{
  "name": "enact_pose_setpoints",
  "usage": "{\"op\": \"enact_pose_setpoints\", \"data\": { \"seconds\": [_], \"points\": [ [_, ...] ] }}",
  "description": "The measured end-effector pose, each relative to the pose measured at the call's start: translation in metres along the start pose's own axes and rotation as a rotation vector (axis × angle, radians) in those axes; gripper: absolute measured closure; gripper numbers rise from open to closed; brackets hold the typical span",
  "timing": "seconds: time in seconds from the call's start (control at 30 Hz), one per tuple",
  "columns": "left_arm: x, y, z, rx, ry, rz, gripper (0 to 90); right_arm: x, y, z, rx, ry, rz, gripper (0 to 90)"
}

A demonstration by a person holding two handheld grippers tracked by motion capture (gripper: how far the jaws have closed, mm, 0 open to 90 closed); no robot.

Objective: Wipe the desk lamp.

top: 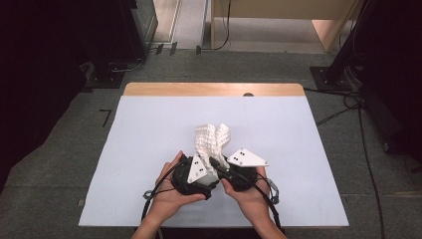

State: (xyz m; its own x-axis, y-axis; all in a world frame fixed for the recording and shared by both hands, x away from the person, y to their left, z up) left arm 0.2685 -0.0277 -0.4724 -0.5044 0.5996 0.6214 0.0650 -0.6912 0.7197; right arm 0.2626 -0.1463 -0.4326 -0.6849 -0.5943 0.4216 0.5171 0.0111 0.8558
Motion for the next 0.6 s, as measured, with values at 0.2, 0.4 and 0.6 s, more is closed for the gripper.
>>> {"op": "enact_pose_setpoints", "data": {
  "seconds": [0.2,0.4,0.6],
  "points": [
    [0.001,-0.005,0.01,0.094,-0.03,-0.016,8.7,0.0,-0.005,-0.015,-0.033,-0.011,0.033,77.4],
    [0.001,-0.004,0.009,0.092,-0.021,-0.012,8.8,0.008,-0.003,0.0,-0.013,0.053,0.019,80.9],
    [0.0,0.0,-0.001,0.0,0.006,0.002,8.8,0.008,0.003,0.018,0.027,0.069,-0.023,81.5]
  ]
}}
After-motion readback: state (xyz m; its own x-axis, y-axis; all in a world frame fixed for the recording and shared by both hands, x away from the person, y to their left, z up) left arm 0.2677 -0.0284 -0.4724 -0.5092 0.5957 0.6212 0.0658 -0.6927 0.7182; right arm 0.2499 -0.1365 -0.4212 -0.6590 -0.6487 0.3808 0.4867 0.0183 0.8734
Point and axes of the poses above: each handheld gripper's, and its own axes: x roughly backward along the jaws, y roughly out of its top, z roughly to its left, the point moved 5 cm from there along -x, roughly forward along the jaws, and after that the axes turned 11 degrees about -x, right-handed, at the moved point
